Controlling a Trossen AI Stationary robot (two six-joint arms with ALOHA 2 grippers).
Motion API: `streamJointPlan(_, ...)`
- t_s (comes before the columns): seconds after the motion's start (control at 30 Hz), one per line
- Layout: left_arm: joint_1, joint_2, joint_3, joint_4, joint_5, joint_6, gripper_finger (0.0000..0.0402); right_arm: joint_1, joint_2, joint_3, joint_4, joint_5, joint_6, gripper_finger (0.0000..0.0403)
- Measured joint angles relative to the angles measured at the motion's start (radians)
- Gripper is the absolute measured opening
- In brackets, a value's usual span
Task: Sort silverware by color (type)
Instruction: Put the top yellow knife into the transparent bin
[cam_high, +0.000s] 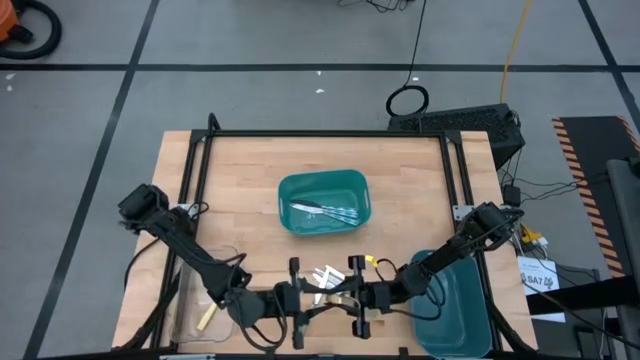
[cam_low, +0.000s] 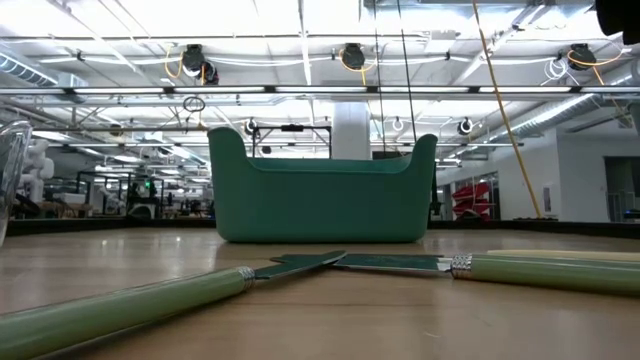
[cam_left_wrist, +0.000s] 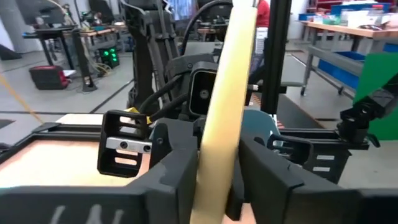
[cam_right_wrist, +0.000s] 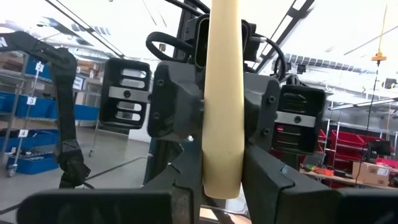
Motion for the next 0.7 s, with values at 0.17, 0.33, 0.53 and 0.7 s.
streamJointPlan(0.17,0.009,-0.002,0.000,-0.020,0.030,0.007,0.0091,0.000,0.000,0.000,0.000,0.003,0.009,0.0073)
streamJointPlan(0.33,0.009,-0.002,0.000,-0.037,0.034,0.001,0.0084,0.000,0.000,0.000,-0.001,0.014,0.013,0.0077)
streamJointPlan(0.53,-0.008,-0.050,0.000,-0.142,0.008,-0.044,0.0084,0.004,-0.039,0.002,-0.087,0.181,0.080,0.0180)
streamJointPlan(0.7,-0.034,-0.147,0.000,-0.392,0.003,-0.215,0.0084,0.008,-0.139,0.001,-0.368,0.235,0.181,0.0245)
